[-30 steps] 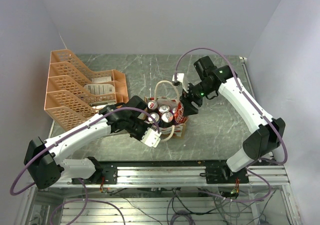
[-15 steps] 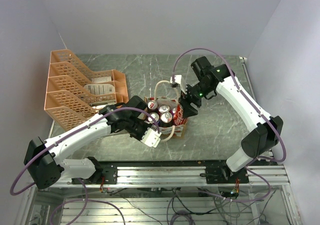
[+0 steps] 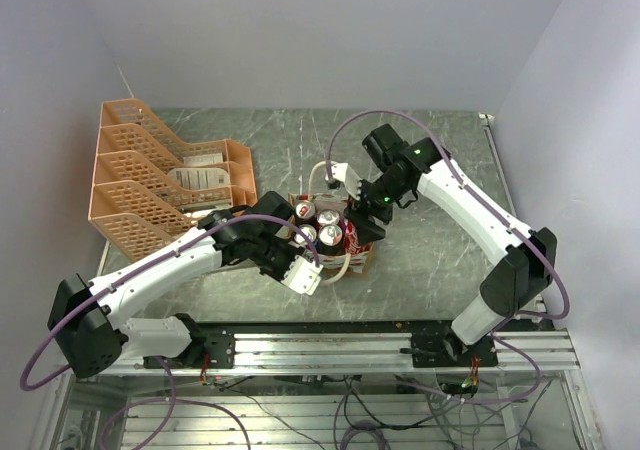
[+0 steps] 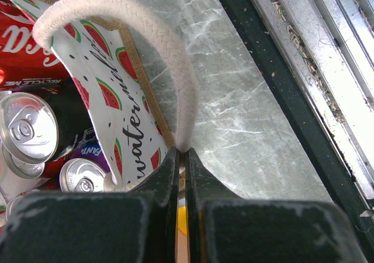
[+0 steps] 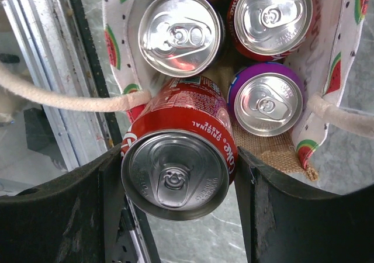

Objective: Place the beverage into the canvas bag

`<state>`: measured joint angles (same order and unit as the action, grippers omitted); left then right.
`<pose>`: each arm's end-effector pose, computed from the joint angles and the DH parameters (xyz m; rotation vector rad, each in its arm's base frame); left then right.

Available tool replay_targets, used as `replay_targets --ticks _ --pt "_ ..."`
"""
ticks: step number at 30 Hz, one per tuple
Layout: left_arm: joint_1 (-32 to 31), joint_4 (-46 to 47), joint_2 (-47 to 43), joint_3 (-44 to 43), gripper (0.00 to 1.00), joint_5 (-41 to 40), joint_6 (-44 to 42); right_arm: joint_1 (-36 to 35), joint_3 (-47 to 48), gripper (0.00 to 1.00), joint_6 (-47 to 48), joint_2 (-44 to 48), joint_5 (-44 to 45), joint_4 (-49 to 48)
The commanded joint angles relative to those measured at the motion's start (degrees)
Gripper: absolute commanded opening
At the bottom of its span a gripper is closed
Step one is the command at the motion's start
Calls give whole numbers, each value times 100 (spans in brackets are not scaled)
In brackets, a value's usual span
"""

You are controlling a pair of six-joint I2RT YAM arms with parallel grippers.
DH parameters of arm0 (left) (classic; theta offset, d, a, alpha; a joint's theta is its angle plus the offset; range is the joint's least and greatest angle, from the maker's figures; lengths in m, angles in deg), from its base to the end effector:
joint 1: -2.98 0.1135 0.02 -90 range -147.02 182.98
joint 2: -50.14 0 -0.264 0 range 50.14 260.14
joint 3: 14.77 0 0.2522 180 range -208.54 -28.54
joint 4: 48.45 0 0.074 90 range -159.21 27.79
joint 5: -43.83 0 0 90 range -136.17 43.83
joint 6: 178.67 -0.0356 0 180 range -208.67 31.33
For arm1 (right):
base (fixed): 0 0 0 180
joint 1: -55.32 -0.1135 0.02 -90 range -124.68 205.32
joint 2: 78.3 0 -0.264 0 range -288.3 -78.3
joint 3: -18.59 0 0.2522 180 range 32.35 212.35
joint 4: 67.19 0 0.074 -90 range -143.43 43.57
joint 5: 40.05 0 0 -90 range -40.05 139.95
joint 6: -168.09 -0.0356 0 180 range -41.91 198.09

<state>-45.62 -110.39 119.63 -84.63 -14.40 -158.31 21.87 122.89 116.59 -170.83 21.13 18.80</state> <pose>0.1376 -0.1844 0.2707 2.2373 1.1280 -0.5836 0.2468 0.1836 0.3275 -1.7045 2.1806 0.6931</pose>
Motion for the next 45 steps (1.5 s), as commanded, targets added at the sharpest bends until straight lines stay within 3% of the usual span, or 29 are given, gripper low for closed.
replay_targets --ticks 1,9,15,21,45 --pt "-68 41 -15 -91 7 201 19 -137 -179 0 -459 16 331 -155" --pt "-66 31 6 -108 7 206 8 -311 -586 1 -566 132 383 -498" --pt "-67 26 25 -121 7 224 12 -424 -947 11 -463 156 453 -666" --pt "-65 32 10 -112 7 209 11 -444 -1109 29 -352 198 467 -776" --pt "-69 99 -68 -16 7 164 63 -488 -1512 72 -370 257 588 -1001"
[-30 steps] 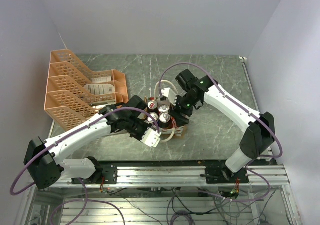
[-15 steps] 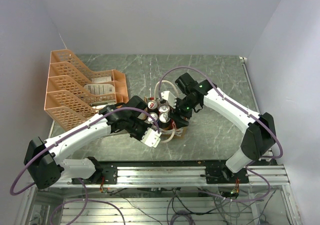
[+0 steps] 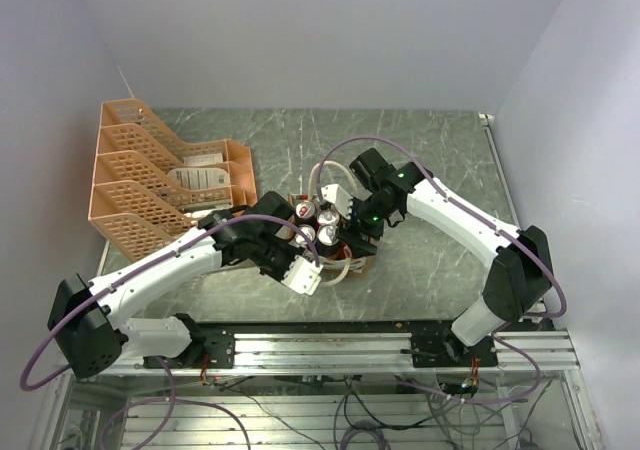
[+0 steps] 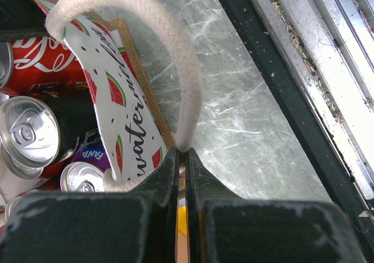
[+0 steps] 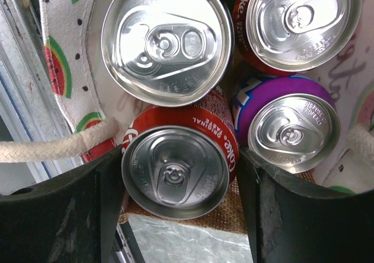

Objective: Place the beverage into the canvas bag

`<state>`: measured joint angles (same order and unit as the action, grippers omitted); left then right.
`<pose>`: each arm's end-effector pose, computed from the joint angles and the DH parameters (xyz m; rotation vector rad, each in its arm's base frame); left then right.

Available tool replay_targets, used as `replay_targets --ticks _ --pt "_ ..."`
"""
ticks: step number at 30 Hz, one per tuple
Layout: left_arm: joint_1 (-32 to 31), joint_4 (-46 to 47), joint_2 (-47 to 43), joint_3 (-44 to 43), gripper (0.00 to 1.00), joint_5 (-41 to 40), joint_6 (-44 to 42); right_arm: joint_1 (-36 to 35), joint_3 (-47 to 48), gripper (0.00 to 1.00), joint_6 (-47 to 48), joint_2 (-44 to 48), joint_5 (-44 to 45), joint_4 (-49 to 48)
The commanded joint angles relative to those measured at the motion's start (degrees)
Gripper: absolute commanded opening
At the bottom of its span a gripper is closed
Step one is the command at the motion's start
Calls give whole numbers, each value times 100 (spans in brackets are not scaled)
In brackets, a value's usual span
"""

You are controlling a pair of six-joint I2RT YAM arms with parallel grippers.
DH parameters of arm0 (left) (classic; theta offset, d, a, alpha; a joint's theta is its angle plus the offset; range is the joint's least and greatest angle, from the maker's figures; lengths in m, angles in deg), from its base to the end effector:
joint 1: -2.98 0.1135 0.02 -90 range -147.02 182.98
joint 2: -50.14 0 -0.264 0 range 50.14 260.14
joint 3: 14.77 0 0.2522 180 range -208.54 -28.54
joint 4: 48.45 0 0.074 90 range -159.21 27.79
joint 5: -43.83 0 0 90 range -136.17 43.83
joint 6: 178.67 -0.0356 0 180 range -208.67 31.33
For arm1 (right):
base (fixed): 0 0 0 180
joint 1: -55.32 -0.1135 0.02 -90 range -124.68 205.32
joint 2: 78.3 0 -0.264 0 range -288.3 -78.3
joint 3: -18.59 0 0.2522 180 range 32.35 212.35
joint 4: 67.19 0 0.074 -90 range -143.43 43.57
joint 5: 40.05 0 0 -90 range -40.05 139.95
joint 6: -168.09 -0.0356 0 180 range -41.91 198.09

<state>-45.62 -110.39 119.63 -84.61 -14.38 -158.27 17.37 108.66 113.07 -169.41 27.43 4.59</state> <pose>0.1376 -0.1844 0.2706 2.2371 1.1289 -0.5845 0.2352 0.2007 0.2708 -1.7315 2.2013 0.5681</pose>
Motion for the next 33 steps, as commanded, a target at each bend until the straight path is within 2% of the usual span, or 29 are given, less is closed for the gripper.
replay_targets --ticks 1,6,25,33 --pt "-67 99 -68 -22 7 165 52 -40 -90 73 -18 121 -44 421" --pt "-69 114 -68 -9 7 163 51 -38 -90 78 -44 177 -48 377" --pt "-62 93 -30 -48 7 152 42 -38 416 77 54 397 -245 506" --pt "-71 66 -1 -81 7 162 33 -28 556 70 -112 493 -12 175"
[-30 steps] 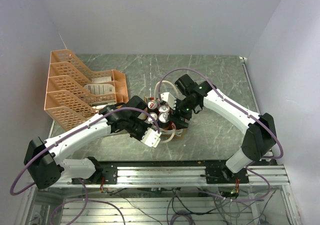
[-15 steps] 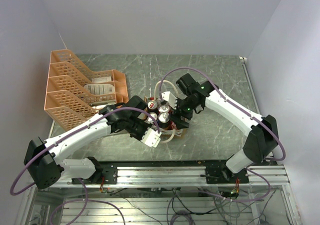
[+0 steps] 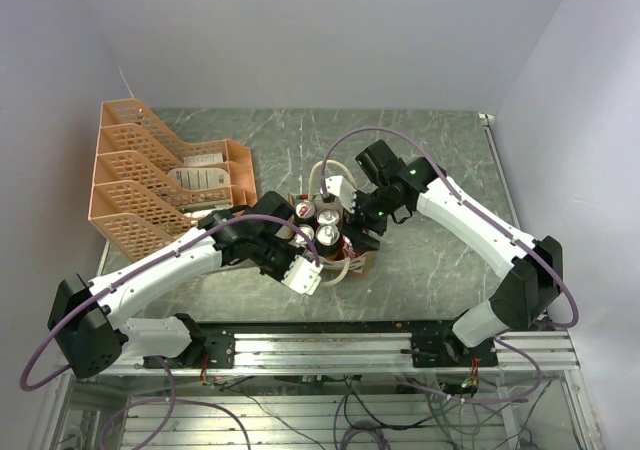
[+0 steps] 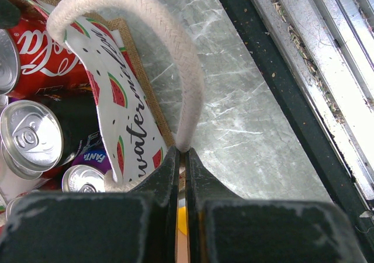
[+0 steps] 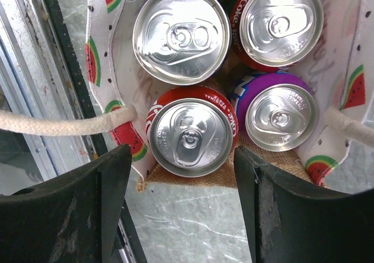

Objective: Place the beverage into the canvas bag

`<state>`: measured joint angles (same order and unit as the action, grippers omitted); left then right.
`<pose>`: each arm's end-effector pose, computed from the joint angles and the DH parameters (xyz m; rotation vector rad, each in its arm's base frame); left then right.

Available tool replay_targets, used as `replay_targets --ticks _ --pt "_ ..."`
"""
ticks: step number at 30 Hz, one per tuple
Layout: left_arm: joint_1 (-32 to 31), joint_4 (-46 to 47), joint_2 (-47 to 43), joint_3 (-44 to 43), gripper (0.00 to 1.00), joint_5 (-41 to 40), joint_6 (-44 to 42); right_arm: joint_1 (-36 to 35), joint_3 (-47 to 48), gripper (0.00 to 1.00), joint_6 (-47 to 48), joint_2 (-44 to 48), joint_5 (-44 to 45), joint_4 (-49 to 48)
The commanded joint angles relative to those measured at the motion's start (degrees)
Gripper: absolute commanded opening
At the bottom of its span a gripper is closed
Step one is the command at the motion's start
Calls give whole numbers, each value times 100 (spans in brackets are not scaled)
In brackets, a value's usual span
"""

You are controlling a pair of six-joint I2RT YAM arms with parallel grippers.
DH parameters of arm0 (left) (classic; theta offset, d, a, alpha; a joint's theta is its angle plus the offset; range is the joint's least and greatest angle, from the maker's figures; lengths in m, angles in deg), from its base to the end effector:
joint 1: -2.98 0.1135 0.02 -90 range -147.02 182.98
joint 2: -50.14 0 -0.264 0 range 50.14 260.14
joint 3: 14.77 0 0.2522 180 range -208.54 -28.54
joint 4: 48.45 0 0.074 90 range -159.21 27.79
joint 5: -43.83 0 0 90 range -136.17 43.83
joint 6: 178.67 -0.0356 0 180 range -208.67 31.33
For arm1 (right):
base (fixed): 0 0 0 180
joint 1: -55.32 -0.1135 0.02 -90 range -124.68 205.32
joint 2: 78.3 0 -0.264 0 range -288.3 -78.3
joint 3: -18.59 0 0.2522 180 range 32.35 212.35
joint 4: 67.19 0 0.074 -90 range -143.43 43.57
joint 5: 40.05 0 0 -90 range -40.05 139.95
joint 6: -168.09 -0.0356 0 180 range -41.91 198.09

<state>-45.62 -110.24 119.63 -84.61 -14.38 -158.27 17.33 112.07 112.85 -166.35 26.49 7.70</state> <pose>0.1377 -0.1846 0.2707 2.2355 1.1270 -0.5833 0.2273 0.1955 0.3013 -1.7074 2.1443 0.5825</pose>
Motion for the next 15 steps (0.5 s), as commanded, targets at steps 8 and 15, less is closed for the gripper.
replay_targets --ticks 8,15 --pt "-71 47 -10 -88 7 153 30 -15 242 55 -166 119 237 -350" --pt "-66 49 -10 -67 7 143 25 -15 -40 47 -206 28 394 -540"
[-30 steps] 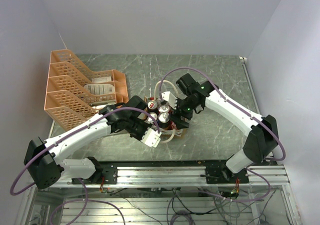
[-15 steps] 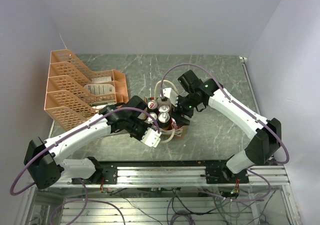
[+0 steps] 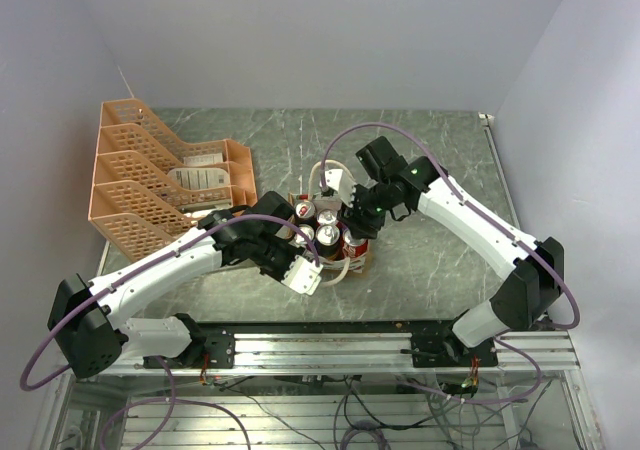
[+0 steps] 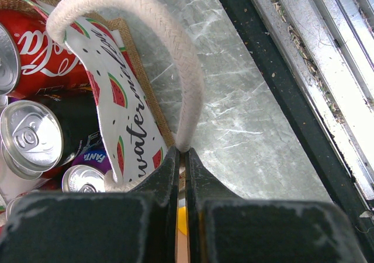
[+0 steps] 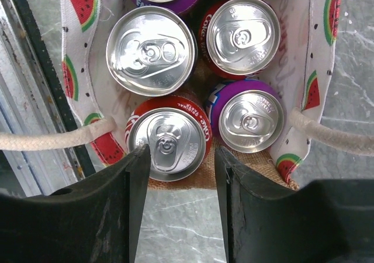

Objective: Place the beverage into the canvas bag

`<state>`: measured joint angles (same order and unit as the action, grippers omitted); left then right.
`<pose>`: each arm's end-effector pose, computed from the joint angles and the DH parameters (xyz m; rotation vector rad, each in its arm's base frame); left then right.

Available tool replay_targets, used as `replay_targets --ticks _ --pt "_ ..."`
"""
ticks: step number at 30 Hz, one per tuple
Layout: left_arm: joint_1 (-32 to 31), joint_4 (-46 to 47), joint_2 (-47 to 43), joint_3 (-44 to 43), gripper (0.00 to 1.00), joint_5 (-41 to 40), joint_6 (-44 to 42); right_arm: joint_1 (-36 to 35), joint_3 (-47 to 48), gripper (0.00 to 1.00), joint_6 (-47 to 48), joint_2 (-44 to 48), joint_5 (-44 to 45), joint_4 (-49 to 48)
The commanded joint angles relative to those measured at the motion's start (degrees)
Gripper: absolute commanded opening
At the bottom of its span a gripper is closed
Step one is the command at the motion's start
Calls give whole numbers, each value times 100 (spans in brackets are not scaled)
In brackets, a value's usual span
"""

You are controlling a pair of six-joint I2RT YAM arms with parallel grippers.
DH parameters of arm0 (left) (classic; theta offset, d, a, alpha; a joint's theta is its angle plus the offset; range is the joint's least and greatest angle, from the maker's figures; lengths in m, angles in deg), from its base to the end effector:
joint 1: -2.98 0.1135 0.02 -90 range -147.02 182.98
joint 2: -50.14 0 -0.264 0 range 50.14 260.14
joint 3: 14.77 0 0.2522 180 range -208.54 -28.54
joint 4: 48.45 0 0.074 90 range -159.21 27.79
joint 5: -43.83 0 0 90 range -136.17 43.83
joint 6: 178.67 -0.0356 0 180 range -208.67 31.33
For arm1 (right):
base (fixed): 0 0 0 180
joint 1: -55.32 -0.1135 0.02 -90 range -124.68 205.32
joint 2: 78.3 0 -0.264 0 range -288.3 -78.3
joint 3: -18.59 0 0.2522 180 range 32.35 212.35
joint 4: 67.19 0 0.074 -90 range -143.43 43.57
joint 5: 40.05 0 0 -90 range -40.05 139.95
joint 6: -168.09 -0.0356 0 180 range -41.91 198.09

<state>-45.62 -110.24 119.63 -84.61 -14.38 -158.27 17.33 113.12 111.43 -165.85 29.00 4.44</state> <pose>0.1377 -0.1846 0.2707 2.2355 1.1270 -0.5833 0.2325 0.1977 0.3110 -1.6468 2.1043 0.5176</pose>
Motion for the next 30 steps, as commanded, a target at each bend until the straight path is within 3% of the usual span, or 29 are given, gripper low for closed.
replay_targets --ticks 1,13,19,25,30 --pt "-70 53 -25 -58 7 137 29 -20 -209 46 -65 -40 144 -241" --pt "-66 74 -20 -33 7 134 17 -17 -897 41 -74 -83 118 -510" --pt "-66 57 -6 -48 7 134 25 -17 -1099 46 -63 -81 267 -696" --pt "-66 46 22 -76 7 142 19 -15 -1028 62 -15 130 351 -765" --pt "-71 44 29 -79 7 156 21 -21 -1148 64 -11 238 499 -965"
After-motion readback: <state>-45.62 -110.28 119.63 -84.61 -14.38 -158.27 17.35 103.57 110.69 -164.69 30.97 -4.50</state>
